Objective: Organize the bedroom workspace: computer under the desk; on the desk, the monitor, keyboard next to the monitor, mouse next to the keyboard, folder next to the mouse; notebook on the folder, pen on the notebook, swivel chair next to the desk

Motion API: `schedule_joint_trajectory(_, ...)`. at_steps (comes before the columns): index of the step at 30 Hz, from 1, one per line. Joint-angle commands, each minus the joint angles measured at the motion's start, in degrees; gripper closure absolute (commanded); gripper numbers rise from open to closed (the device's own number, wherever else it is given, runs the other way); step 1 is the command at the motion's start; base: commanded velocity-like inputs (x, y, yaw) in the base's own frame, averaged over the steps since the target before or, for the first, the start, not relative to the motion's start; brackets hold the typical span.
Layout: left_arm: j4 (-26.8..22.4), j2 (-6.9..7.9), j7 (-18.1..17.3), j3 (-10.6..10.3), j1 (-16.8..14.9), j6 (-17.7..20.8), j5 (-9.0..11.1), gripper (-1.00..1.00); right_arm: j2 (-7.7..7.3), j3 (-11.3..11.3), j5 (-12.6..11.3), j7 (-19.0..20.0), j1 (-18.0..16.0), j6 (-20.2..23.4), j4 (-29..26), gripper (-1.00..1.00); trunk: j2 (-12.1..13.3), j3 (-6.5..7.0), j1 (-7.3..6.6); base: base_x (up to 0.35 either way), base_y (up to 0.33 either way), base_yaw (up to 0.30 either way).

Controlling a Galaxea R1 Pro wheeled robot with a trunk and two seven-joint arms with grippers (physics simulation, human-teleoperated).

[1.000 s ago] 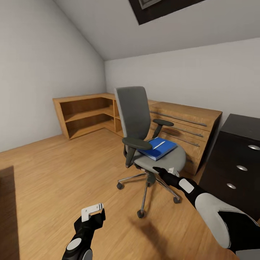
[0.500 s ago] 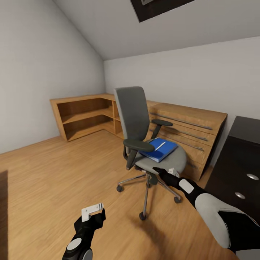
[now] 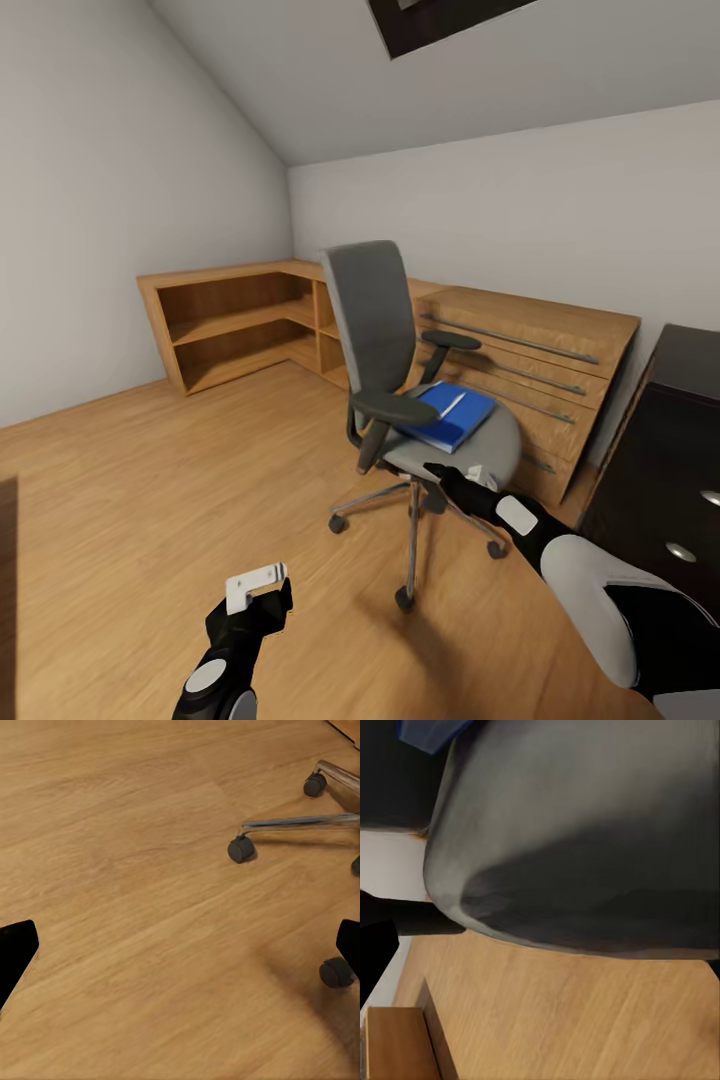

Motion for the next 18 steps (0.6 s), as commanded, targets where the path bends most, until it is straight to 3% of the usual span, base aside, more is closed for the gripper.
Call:
schedule_joint_trajectory(1, -0.08, 0.01, 0.46, -0.11, -0.02, 0.08, 0.53, -1.0, 0.0, -0.31, -0.15, 0.11, -0.03, 0.4, -0.02, -1.0, -0.02, -0.05, 0.02, 0.281, 0.158, 0.0)
schedule_joint_trajectory(12, -0.08, 0.01, 0.48, -0.36, -0.02, 0.06, 0.46, -1.0, 0.0, -0.27, -0.15, 0.21, -0.03, 0.4, -0.02, -1.0, -0.02, -0.05, 0.02, 0.284, 0.154, 0.0)
schedule_joint_trajectory(18, -0.08, 0.01, 0.48, -0.36, -0.03, 0.14, 0.53, -1.0, 0.0, -0.27, -0.15, 0.28, -0.03, 0.4, -0.02, -1.0, -0.02, -0.05, 0.02, 0.104, 0.043, 0.0)
